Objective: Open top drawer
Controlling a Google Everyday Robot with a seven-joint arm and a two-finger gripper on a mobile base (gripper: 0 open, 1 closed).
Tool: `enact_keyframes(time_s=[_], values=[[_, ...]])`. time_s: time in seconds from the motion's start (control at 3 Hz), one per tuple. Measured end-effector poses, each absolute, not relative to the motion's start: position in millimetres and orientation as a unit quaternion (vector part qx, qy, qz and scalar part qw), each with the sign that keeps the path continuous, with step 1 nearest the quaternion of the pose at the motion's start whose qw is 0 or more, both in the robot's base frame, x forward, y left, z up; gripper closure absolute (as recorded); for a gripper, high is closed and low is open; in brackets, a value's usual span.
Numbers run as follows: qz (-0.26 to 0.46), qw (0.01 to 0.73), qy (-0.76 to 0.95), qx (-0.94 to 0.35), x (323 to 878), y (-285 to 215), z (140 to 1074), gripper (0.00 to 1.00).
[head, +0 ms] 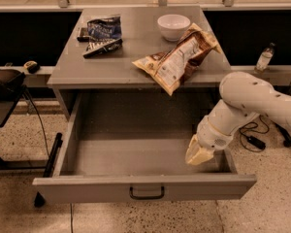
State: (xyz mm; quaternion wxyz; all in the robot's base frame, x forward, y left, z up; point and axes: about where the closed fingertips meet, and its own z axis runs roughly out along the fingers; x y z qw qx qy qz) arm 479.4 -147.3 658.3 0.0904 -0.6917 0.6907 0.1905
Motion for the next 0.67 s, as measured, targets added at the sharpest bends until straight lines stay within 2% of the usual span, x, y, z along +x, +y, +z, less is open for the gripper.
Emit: enact_keyframes(time_s=[0.33, 0.67], values=[[0.158, 0.176, 0.708, -0.665, 496.8, -181.4, 698.4, 1.0], [0.154, 0.186, 0.712, -0.659, 498.1, -187.9, 701.9, 0.85]])
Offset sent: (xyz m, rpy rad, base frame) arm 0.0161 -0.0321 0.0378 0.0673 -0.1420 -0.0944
